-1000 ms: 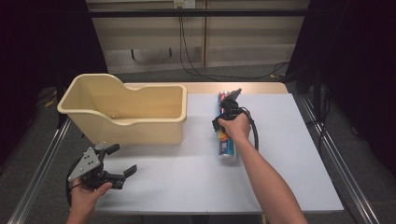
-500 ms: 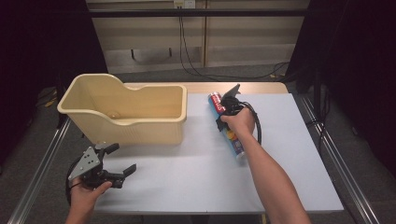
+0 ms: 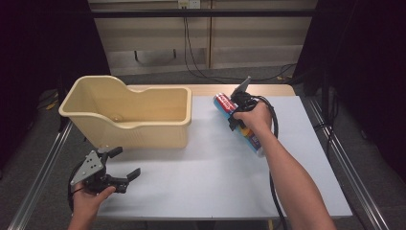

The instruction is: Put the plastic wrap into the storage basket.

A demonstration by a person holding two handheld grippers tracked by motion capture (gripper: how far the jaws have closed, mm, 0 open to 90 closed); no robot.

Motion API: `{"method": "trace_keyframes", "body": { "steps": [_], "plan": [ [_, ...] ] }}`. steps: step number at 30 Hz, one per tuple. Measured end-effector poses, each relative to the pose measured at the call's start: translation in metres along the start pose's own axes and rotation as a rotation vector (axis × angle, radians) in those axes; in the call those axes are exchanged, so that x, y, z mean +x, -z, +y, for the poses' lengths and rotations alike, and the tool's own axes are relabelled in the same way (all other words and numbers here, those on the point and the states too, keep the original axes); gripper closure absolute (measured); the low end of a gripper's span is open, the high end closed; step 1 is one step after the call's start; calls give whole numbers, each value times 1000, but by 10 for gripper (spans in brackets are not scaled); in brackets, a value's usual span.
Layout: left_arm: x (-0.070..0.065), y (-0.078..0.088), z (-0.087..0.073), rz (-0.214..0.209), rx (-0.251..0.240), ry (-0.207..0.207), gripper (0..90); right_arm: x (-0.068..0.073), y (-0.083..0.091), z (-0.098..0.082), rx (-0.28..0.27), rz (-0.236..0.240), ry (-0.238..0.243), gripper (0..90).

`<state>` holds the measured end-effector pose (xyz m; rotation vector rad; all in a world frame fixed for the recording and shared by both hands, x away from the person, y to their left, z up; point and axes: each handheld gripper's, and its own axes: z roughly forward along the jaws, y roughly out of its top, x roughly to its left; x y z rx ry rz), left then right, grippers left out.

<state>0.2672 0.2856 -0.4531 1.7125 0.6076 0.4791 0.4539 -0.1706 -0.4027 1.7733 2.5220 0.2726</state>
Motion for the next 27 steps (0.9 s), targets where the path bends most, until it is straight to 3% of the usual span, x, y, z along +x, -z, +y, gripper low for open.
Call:
{"method": "trace_keyframes", "body": {
  "steps": [10, 27],
  "plan": [
    [0, 0, 0, 4, -5, -2, 6, -2, 25, 1, -26, 2, 35, 322],
    [0, 1, 1, 0, -17, 4, 6, 4, 92, 7, -109, 28, 111, 322]
  ]
}}
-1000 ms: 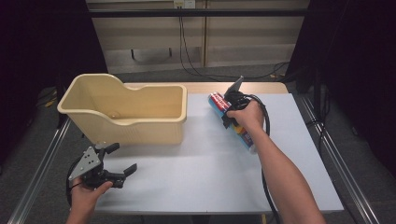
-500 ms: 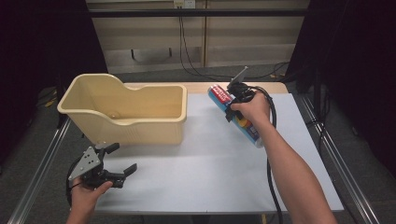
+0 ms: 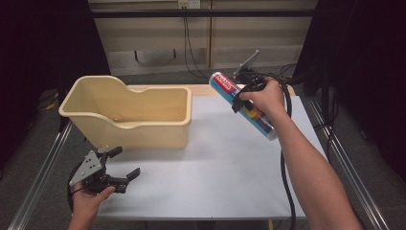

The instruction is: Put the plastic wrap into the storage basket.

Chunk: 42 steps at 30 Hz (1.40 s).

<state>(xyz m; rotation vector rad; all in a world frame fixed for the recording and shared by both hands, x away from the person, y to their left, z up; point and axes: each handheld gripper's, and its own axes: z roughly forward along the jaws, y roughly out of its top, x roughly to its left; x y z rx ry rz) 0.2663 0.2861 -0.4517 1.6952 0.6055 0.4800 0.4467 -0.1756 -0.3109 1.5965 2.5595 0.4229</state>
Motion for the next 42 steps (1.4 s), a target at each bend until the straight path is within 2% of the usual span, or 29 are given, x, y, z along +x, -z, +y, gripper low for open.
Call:
{"method": "trace_keyframes", "body": {
  "steps": [4, 7, 10, 12, 15, 22, 29, 36, 42],
  "plan": [
    [0, 0, 0, -2, -10, 6, 6, 4, 7, 3, -5, -18, 27, 322],
    [0, 1, 0, -7, -12, 6, 6, 5, 12, 5, -19, 7, 31, 322],
    [-1, 1, 0, -8, -19, 9, 6, 8, 16, 8, -31, -7, 47, 322],
    [-1, 1, 0, -11, -25, 11, 5, 7, 18, 8, -47, 13, 42, 322],
    [0, 1, 0, -18, -25, 13, 5, 8, 22, 10, -60, 4, 62, 321],
    [0, 1, 0, -25, -33, 20, 5, 13, 26, 12, -67, 15, 96, 321],
    [-1, 1, 1, -26, -28, 16, 5, 24, 30, 18, -70, 24, 130, 321],
    [-1, 2, 1, -28, -32, 19, 5, 35, 34, 27, -79, 31, 185, 322],
    [0, 3, 1, -28, -28, 18, 5, 44, 35, 31, -87, 41, 209, 322]
  ]
}}
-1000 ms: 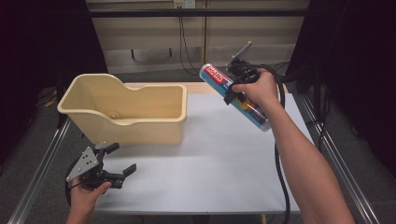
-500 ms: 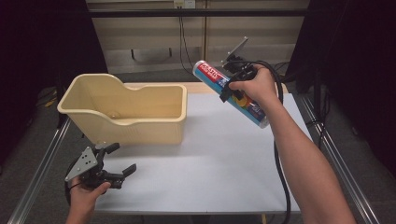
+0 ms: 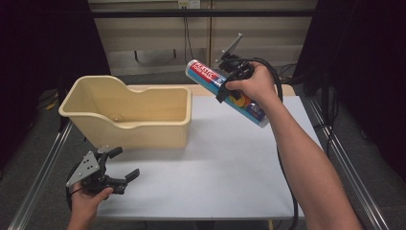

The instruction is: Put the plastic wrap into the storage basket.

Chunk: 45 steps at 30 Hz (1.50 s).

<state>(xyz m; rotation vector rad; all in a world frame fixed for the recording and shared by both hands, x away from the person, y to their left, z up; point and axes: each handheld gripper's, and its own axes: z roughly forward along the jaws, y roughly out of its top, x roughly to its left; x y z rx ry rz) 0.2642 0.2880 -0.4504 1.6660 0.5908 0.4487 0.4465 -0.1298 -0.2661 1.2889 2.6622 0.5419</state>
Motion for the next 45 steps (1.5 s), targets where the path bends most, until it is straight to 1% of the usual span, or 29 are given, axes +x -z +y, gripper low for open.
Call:
{"method": "trace_keyframes", "body": {
  "steps": [3, 4, 5, 8, 9, 12, 14, 16, 17, 18, 19, 20, 22, 24, 25, 27, 29, 30, 31, 35, 37, 38, 40, 41, 42, 45],
  "plan": [
    [0, 0, 0, -2, -6, 5, 5, 4, 0, 3, -11, 6, 4, 321],
    [0, 0, 0, -2, -6, 4, 5, 3, 0, 3, -11, 15, 16, 321],
    [0, 0, 0, -2, -6, 4, 5, 5, 0, 5, -11, 20, 5, 321],
    [0, 1, 0, -3, -2, 3, 5, 9, -2, 8, -2, 12, 30, 321],
    [0, 1, 0, -2, -1, 3, 5, 10, -2, 10, -2, 15, 41, 321],
    [0, 1, 0, -1, -6, 3, 5, 13, -3, 13, -8, 30, 52, 321],
    [0, 1, 0, -2, -4, 2, 5, 16, -4, 16, -10, 35, 68, 321],
    [0, 1, 0, -2, 1, 2, 5, 21, -6, 20, -4, 41, 85, 321],
    [0, 1, 0, -3, 0, 4, 5, 21, -6, 20, -4, 41, 85, 321],
    [0, 1, 0, -2, -2, 1, 5, 21, -7, 21, -3, 41, 98, 321],
    [0, 1, 0, -3, -8, 2, 5, 24, -9, 22, -10, 46, 104, 321],
    [0, 1, 0, -4, -1, 2, 5, 26, -11, 24, -6, 54, 109, 321],
    [0, 1, 0, -1, -4, 6, 5, 28, -13, 25, -9, 56, 115, 321],
    [0, 1, 0, 1, -5, 7, 5, 33, -16, 28, -9, 64, 134, 321],
    [0, 1, 0, 1, -5, 7, 5, 33, -16, 28, -9, 64, 134, 321],
    [0, 1, -1, 2, -12, 9, 5, 37, -19, 31, -8, 72, 153, 321],
    [0, 1, -1, 2, -14, 12, 5, 39, -21, 33, -16, 83, 155, 321],
    [0, 2, -1, 3, -15, 13, 5, 41, -24, 34, -16, 90, 178, 321],
    [0, 2, -1, 3, -11, 8, 5, 41, -24, 34, -16, 90, 178, 321],
    [1, 2, -1, 5, -10, 4, 5, 46, -30, 38, 2, 90, 202, 321],
    [1, 2, -1, 6, -14, 12, 5, 48, -33, 39, 2, 98, 207, 321],
    [1, 2, -1, 6, -15, 14, 5, 49, -35, 40, -2, 108, 215, 321],
    [1, 2, -1, 7, -14, 15, 5, 52, -37, 42, -2, 111, 232, 321],
    [1, 2, -1, 7, -8, 7, 5, 54, -39, 44, -2, 123, 239, 321],
    [1, 2, -1, 8, -8, 7, 5, 54, -39, 44, -2, 123, 239, 321],
    [1, 2, -1, 7, -11, 11, 5, 59, -42, 47, 10, 124, 268, 321]
  ]
}}
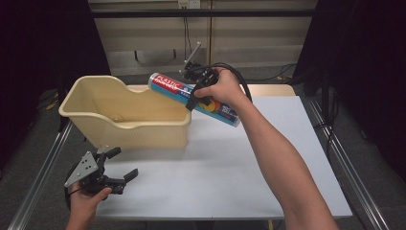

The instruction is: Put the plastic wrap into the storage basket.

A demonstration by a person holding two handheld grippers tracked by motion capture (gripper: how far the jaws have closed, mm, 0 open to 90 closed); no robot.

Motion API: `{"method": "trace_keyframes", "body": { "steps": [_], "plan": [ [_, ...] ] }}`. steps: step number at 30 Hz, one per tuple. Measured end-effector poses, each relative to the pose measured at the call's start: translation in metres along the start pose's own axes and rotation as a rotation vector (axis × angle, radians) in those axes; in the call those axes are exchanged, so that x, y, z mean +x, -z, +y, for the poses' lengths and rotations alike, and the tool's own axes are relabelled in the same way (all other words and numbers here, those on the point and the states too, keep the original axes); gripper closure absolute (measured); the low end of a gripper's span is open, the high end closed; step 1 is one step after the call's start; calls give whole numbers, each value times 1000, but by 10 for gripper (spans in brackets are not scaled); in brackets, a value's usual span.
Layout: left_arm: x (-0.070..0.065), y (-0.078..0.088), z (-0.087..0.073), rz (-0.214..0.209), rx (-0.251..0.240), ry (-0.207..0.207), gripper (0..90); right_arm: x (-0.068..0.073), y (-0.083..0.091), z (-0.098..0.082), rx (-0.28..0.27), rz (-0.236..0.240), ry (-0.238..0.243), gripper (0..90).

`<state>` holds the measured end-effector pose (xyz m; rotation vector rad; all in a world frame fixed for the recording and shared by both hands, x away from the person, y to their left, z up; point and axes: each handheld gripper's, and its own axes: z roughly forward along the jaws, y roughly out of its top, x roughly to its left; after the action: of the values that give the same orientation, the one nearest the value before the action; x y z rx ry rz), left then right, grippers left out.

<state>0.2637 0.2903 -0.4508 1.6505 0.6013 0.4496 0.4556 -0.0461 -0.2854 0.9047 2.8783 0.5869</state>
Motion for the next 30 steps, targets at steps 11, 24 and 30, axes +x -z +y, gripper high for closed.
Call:
{"method": "trace_keyframes", "body": {
  "steps": [11, 24, 30],
  "plan": [
    [0, 0, 0, -2, -1, -1, 5, 10, -12, 15, -2, 23, 71, 320],
    [2, 3, 0, 4, 4, -4, 5, 23, -27, 34, 47, 26, 167, 318],
    [2, 2, -1, 4, 16, -7, 5, 23, -30, 37, 68, 1, 203, 313]
  ]
}}
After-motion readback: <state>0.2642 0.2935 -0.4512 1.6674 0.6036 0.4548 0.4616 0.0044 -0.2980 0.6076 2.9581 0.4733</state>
